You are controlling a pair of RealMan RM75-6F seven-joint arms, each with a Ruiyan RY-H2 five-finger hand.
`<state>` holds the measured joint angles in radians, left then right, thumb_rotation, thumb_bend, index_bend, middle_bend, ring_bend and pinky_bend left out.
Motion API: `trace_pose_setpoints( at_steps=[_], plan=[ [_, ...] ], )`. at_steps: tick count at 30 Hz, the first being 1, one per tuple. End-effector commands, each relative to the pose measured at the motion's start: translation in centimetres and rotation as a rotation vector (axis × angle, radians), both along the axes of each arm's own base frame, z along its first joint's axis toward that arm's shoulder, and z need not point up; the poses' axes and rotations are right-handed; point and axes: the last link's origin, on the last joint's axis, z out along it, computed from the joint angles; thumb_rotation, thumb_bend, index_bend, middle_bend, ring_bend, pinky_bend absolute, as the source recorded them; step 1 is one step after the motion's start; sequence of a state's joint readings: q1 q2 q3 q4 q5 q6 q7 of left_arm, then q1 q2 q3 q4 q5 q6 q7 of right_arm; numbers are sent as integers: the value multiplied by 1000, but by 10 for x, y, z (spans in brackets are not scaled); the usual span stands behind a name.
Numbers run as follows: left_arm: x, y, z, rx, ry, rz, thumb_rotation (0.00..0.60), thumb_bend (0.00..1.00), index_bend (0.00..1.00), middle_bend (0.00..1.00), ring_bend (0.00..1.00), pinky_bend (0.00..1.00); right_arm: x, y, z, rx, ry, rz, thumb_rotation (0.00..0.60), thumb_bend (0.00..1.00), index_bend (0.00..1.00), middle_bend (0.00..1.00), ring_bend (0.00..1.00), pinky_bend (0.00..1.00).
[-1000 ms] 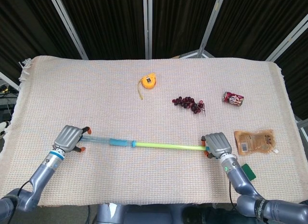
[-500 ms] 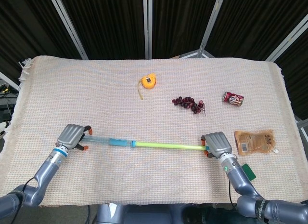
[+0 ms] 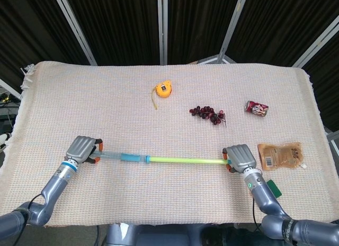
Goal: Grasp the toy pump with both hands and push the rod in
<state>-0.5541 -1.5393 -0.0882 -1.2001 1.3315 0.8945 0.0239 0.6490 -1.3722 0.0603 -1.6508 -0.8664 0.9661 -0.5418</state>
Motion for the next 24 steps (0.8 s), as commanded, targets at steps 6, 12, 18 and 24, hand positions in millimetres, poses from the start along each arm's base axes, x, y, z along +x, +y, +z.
trace_pose_setpoints(
  at_steps=[6,12,18,24],
  plan=[
    [11,1,8,17,-44,-5,600,439,750,911,857,1000,10,1,4,-2,-12,20,600,497,679,1000,1000,1000],
    [28,3,6,11,-86,-6,600,440,764,911,857,1000,28,-1,0,2,-41,37,600,501,681,1000,1000,1000],
    [40,4,-1,1,-94,-11,600,440,766,911,857,1000,36,-4,-5,4,-52,34,600,506,683,1000,1000,1000],
    [57,7,-9,-7,-107,-25,600,440,769,911,857,1000,47,-8,-11,9,-66,37,600,507,684,1000,1000,1000]
  ],
)
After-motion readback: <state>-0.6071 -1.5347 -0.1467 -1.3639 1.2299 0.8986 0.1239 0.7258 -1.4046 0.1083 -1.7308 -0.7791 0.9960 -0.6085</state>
